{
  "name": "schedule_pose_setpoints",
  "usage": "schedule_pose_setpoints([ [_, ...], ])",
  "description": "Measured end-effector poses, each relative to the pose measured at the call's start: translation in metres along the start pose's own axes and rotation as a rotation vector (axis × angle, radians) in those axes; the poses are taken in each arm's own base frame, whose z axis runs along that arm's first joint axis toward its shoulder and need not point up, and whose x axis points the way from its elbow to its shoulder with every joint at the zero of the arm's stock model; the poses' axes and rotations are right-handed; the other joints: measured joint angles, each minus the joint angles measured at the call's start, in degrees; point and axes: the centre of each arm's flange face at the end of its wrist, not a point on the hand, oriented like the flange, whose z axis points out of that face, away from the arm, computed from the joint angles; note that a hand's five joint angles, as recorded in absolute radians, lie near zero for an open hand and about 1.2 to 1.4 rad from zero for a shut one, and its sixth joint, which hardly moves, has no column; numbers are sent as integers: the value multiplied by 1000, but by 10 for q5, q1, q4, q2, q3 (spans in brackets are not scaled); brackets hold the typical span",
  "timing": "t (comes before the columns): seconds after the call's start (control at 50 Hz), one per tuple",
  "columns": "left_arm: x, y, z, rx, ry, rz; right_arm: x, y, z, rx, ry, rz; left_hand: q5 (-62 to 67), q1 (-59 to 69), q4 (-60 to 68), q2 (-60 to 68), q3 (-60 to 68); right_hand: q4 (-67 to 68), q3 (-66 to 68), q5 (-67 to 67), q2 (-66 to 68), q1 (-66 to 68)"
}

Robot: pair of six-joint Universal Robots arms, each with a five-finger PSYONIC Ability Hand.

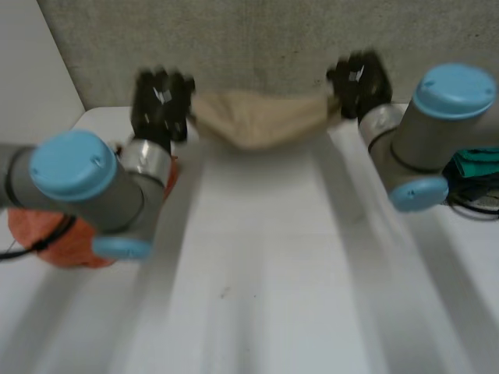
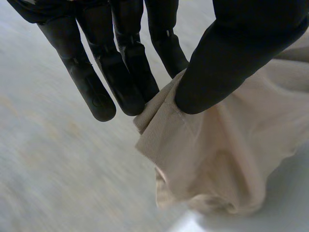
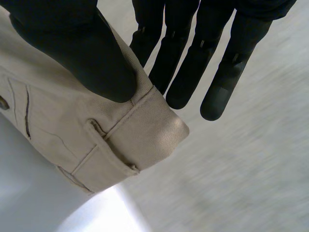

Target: Fold the laundry.

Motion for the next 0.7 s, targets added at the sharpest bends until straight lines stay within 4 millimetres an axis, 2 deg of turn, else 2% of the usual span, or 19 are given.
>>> schedule_pose_setpoints([
  [0.06, 15, 25, -27, -132, 72, 12, -20, 29, -12, -128, -104, -9, 0, 0, 0, 0, 0, 0, 0, 0, 0, 0],
  [0.1, 19, 34, -40, -196, 102, 18, -28, 39, -20, -183, -148, -17, 0, 0, 0, 0, 0, 0, 0, 0, 0, 0],
  [0.12, 22, 41, -54, -266, 135, 26, -36, 49, -31, -255, -208, -29, 0, 0, 0, 0, 0, 0, 0, 0, 0, 0],
  [0.18, 23, 46, -82, -394, 192, 44, -46, 61, -51, -362, -297, -53, 0, 0, 0, 0, 0, 0, 1, 0, 0, 0],
  [0.22, 19, 41, -105, -489, 236, 60, -51, 65, -76, -471, -391, -78, 0, 0, 0, 0, 0, 0, 2, 0, 0, 0],
  [0.32, 7, 14, -161, -664, 352, 116, -45, 47, -135, -653, -565, -122, 0, 0, 0, 0, 0, 0, 2, 0, 0, 0],
  [0.36, 3, 2, -186, -720, 414, 156, -40, 35, -163, -713, -639, -147, 0, 0, 0, 0, 0, 0, 2, 0, 0, 0],
  [0.38, 1, -5, -201, -751, 461, 185, -37, 26, -184, -746, -694, -172, 0, 0, 0, 0, 0, 0, 2, 0, 0, 0],
  [0.48, 0, -25, -249, -826, 655, 284, -31, 11, -228, -767, -797, -260, 0, 0, 0, 0, 0, 0, 2, 0, 0, 0],
  [0.54, 2, -31, -256, -820, 712, 305, -31, 10, -238, -753, -810, -295, 0, 0, 0, 0, 0, 0, 2, 0, 0, 0],
  [0.58, 3, -33, -253, -789, 720, 309, -32, 12, -241, -738, -802, -307, 0, 0, 0, 0, 0, 0, 2, 0, 0, 0],
  [0.62, 3, -33, -240, -733, 684, 305, -34, 14, -239, -722, -778, -304, -33, -23, -42, -46, -45, 0, 2, 0, 0, 0],
  [0.7, -1, -28, -207, -619, 566, 293, -37, 17, -233, -690, -718, -273, -178, -181, -193, -203, -189, 0, 2, 0, 0, 0],
])
